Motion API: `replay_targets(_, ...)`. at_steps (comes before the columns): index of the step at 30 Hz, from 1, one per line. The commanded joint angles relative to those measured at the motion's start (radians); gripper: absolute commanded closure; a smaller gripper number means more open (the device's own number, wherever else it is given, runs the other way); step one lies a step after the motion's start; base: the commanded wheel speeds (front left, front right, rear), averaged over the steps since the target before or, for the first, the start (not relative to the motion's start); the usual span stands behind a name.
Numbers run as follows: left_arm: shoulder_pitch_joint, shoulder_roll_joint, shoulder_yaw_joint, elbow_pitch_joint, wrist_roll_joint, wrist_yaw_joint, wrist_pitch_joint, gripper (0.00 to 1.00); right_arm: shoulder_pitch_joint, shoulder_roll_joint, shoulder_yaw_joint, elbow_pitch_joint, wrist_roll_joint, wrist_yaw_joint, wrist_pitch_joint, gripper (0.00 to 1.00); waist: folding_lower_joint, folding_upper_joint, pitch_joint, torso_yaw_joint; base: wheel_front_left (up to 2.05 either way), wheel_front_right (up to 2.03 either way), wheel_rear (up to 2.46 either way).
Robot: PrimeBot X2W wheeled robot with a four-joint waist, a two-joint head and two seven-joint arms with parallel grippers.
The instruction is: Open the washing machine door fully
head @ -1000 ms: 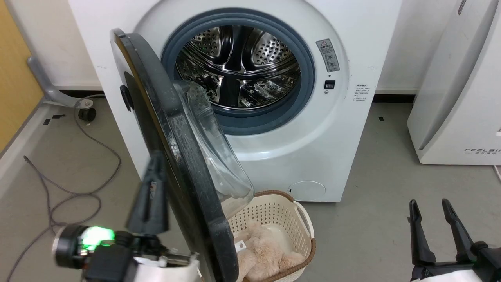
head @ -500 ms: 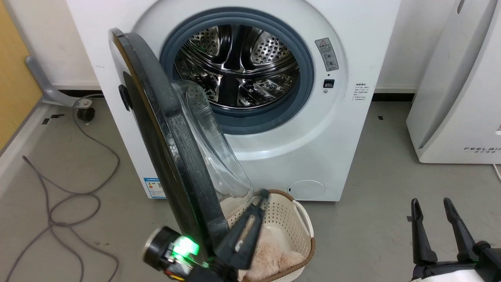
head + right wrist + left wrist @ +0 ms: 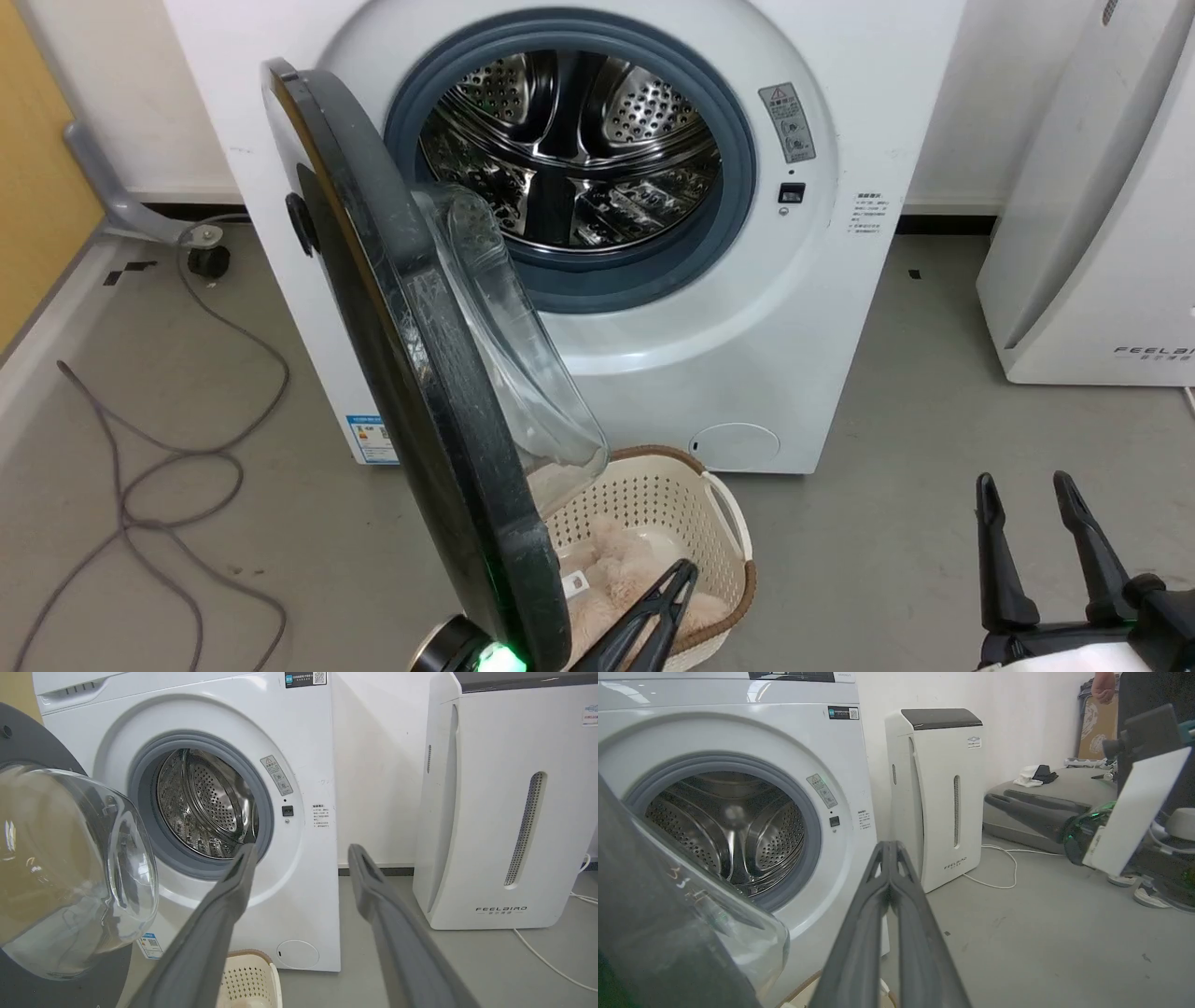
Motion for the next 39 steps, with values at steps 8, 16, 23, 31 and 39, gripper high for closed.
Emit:
replay_targets(8, 0.006, 0.005, 0.064, 0.103, -0.042, 0.050, -0.004, 1.00, 0.005, 0.005, 0.009, 0.002, -0.013, 0.001, -0.004, 0.00, 0.0000, -0.0001, 0.012, 0.008, 0.00, 0.00, 0.00)
replay_targets(16, 0.011, 0.011, 0.099, 0.158, -0.064, 0.067, -0.004, 1.00, 0.006, 0.005, 0.011, 0.009, -0.014, 0.001, -0.004, 0.00, 0.0000, -0.0001, 0.014, 0.031, 0.00, 0.00, 0.00)
replay_targets(23, 0.025, 0.018, 0.128, 0.170, -0.075, 0.081, -0.004, 1.00, 0.005, 0.005, 0.020, 0.014, -0.013, 0.001, -0.004, 0.00, 0.0000, -0.0001, 0.012, 0.066, 0.00, 0.00, 0.00)
replay_targets(31, 0.069, 0.034, 0.144, 0.128, -0.073, 0.098, -0.004, 1.00, 0.016, 0.005, 0.019, 0.014, -0.010, 0.001, -0.004, 0.00, 0.0000, -0.0001, 0.009, 0.123, 0.00, 0.00, 0.00)
replay_targets(39, 0.095, 0.046, 0.168, 0.093, -0.077, 0.119, -0.004, 1.00, 0.021, 0.005, 0.022, 0.015, -0.005, 0.001, -0.004, 0.00, 0.0000, -0.0001, 0.013, 0.197, 0.00, 0.00, 0.00)
